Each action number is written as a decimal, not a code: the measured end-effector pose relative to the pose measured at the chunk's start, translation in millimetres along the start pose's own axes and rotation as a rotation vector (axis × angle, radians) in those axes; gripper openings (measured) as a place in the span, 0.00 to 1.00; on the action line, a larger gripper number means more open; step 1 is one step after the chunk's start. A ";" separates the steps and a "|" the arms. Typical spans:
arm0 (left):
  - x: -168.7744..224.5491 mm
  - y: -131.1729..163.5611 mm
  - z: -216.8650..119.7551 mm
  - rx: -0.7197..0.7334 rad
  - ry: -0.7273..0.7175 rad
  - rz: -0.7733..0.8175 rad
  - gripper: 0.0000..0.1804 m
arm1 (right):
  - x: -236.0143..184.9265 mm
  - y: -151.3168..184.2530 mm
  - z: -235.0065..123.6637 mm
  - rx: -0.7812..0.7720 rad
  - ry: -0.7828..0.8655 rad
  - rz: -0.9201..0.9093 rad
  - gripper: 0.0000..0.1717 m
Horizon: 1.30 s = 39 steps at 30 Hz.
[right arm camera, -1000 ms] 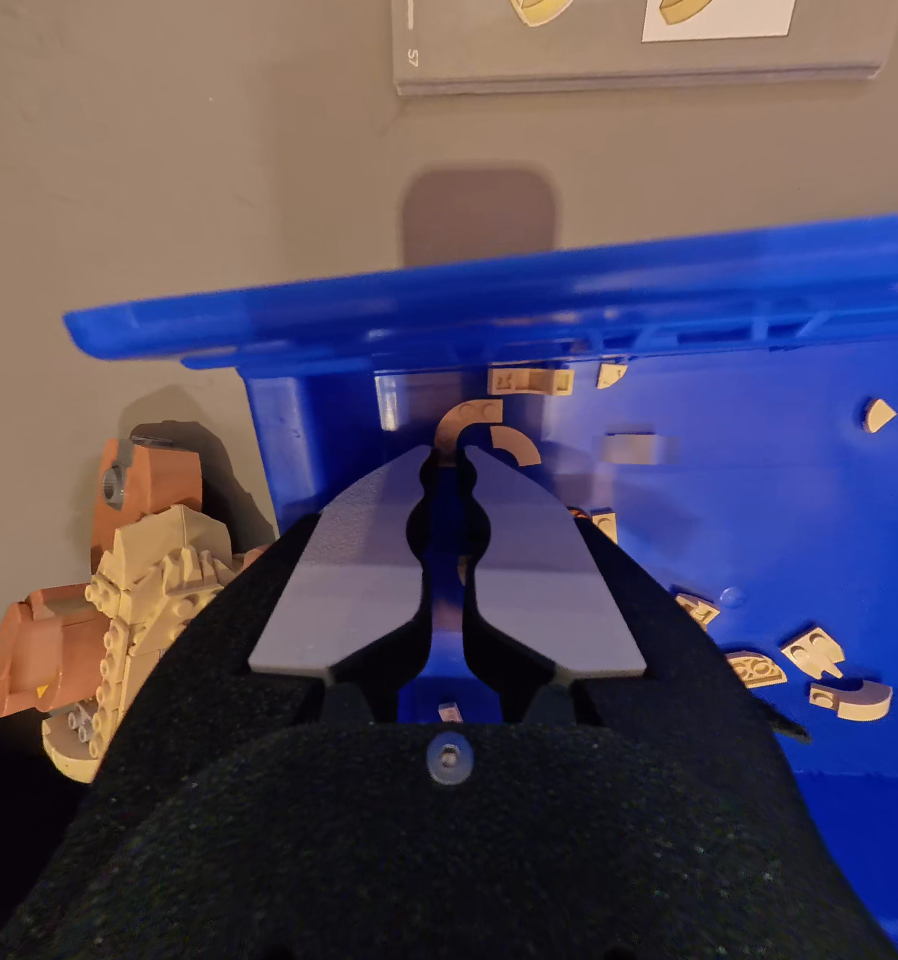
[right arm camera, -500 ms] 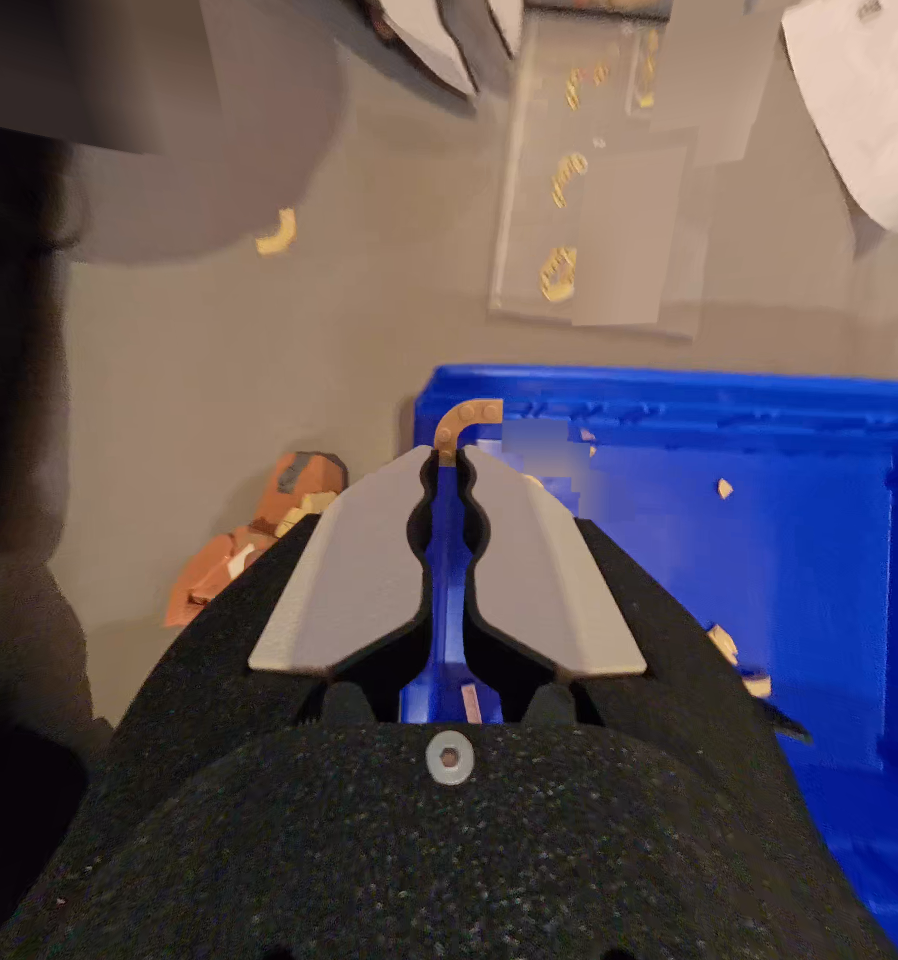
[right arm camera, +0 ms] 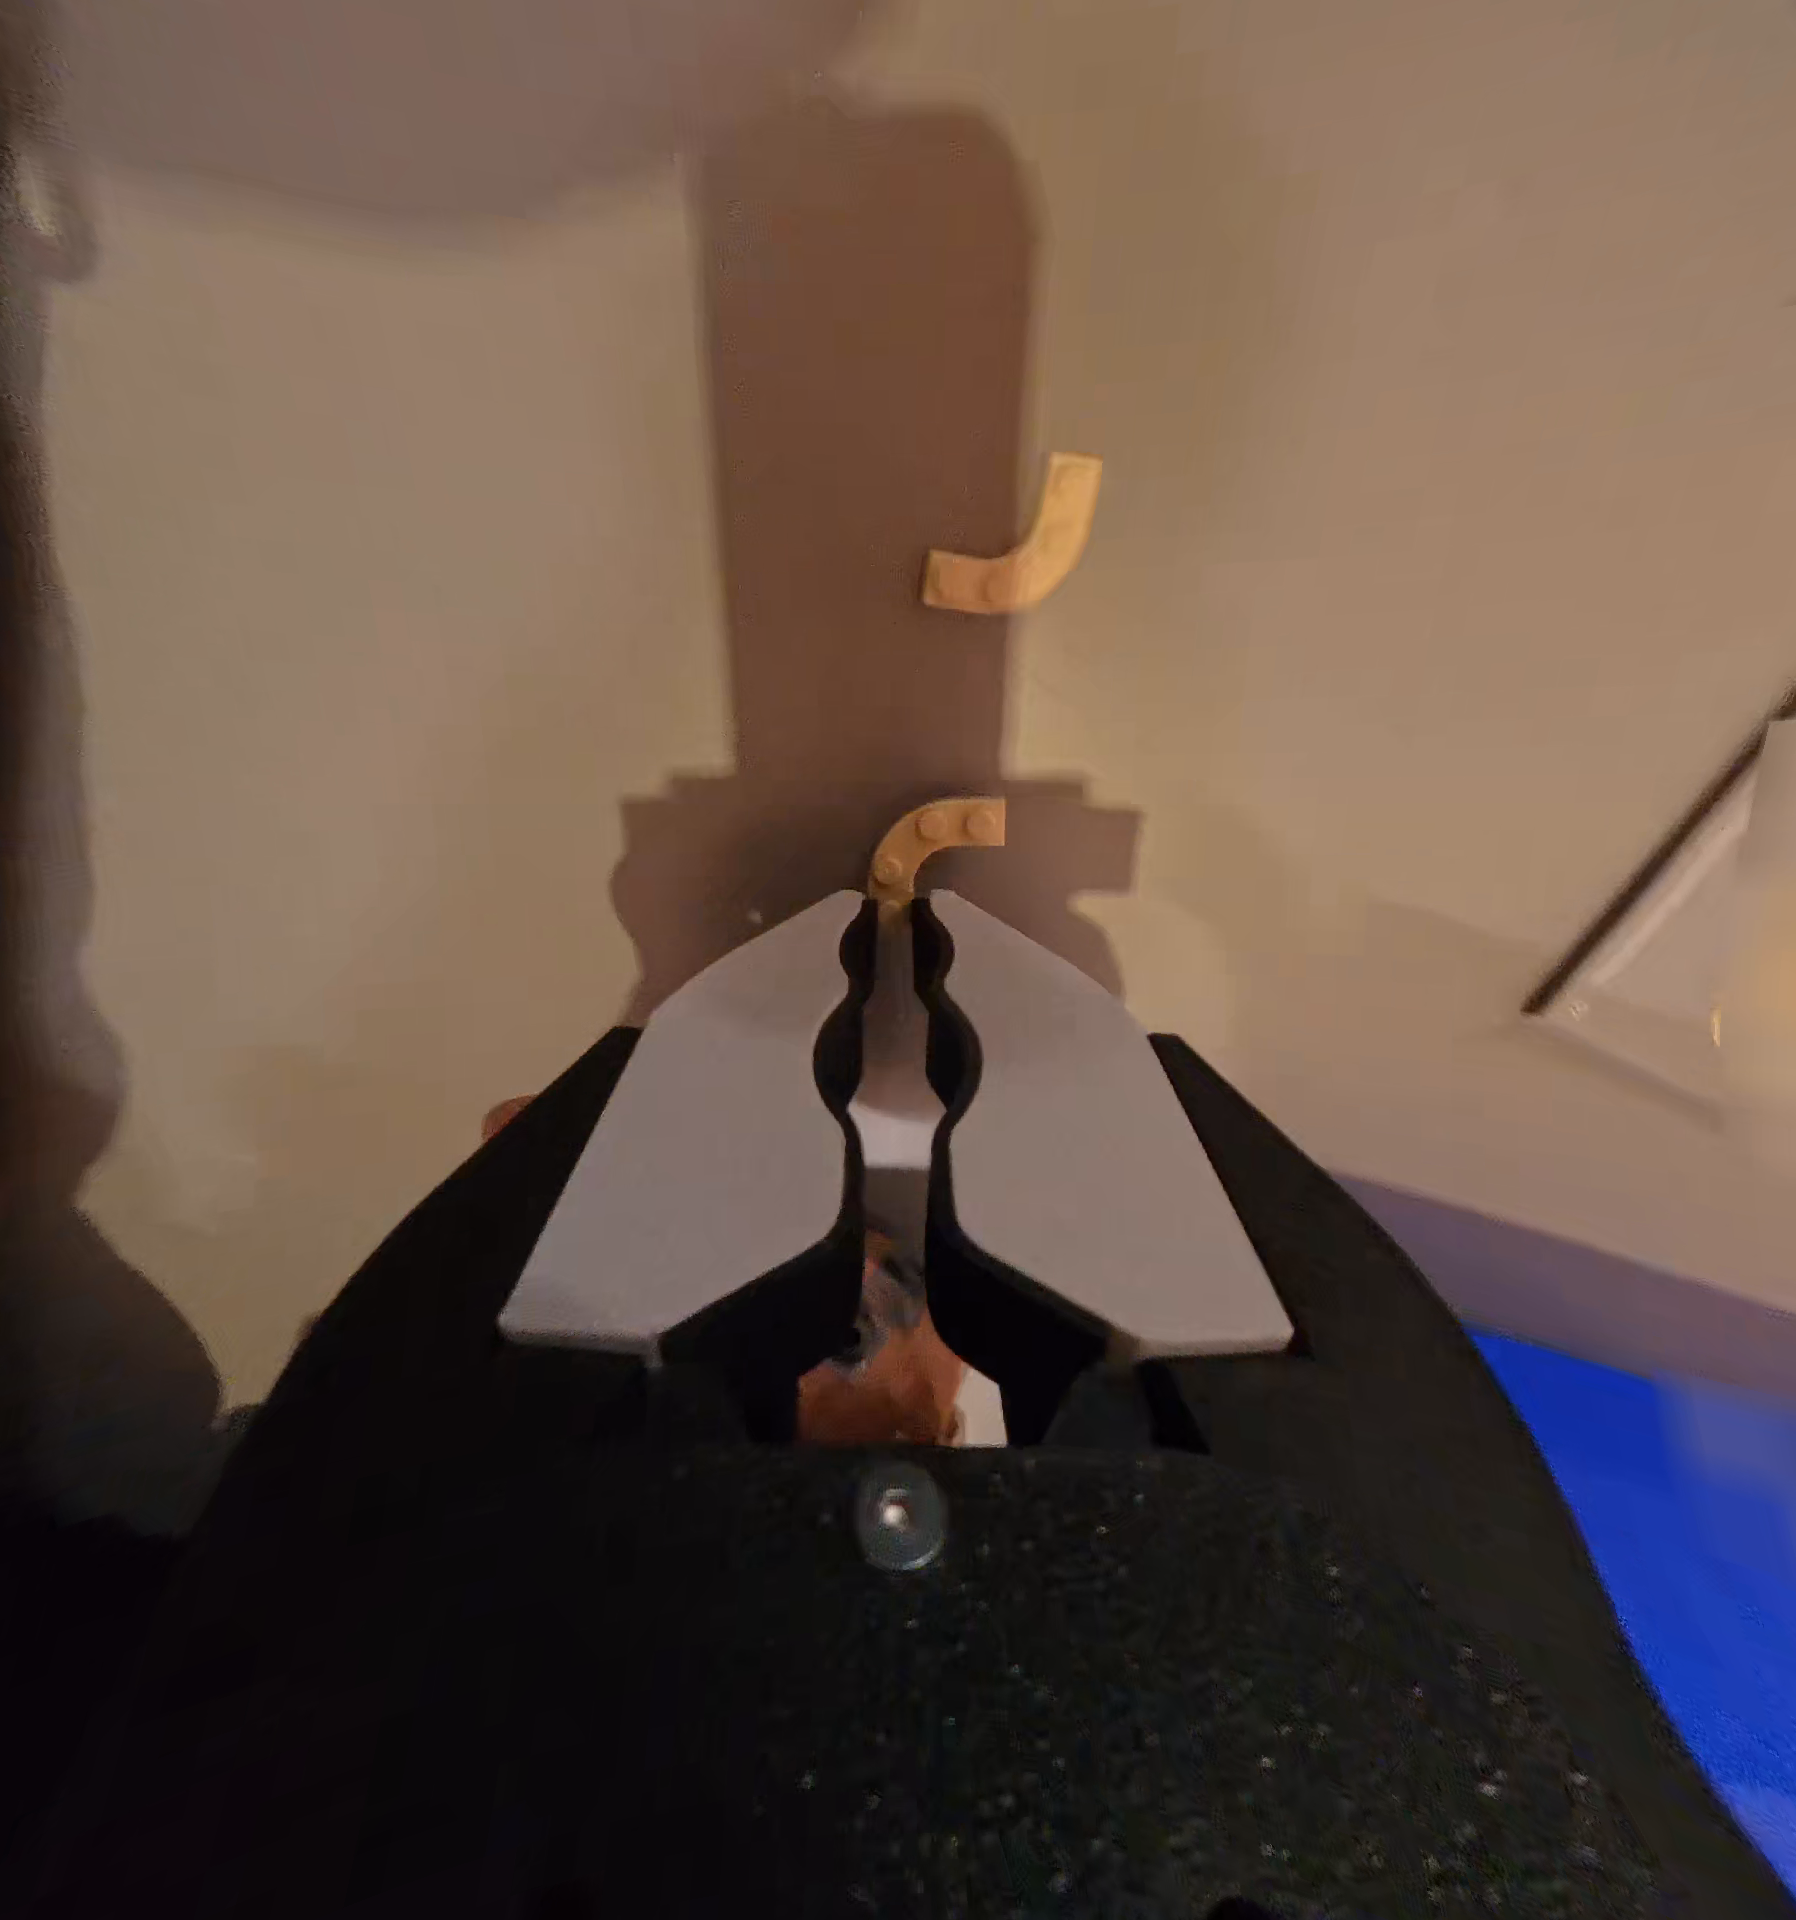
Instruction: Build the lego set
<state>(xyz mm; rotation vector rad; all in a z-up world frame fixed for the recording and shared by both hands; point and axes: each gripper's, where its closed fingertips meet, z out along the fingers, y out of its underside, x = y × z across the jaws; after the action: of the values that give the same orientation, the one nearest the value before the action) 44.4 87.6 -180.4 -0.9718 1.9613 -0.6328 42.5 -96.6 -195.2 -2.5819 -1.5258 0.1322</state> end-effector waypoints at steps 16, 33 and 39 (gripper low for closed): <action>0.4 1.0 1.1 -0.007 0.005 0.001 0.11 | 85.6 69.8 -124.4 0.480 0.190 0.300 0.12; 2.4 1.4 1.6 -0.013 0.009 0.017 0.11 | 157.4 141.6 -19.0 0.213 0.179 0.637 0.10; 1.7 1.4 1.3 -0.012 0.008 0.009 0.11 | 148.9 134.1 -34.3 0.254 0.157 0.606 0.10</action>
<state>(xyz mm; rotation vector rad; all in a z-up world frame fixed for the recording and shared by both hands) 44.4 86.9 -182.8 -0.9685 1.9776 -0.6215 235.2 -32.6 -184.0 -2.6715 -0.5940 0.1660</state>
